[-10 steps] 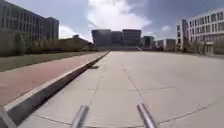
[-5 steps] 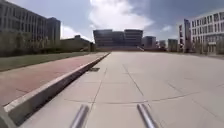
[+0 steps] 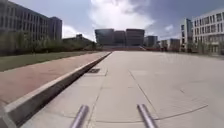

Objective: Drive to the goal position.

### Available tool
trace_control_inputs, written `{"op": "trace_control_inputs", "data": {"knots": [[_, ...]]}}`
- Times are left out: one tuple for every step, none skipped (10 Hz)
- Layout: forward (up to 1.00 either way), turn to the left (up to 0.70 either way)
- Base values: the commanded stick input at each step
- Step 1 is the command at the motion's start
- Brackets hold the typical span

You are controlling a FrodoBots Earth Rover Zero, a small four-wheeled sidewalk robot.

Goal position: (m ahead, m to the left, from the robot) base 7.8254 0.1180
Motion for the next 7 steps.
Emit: {"op": "trace_control_inputs", "data": {"knots": [[0.7, -0.35], [0.7, -0.35], [0.7, -0.35], [0.7, -0.35], [0.7, 0.0], [0.7, 0.0], [0.7, 0.0]]}}
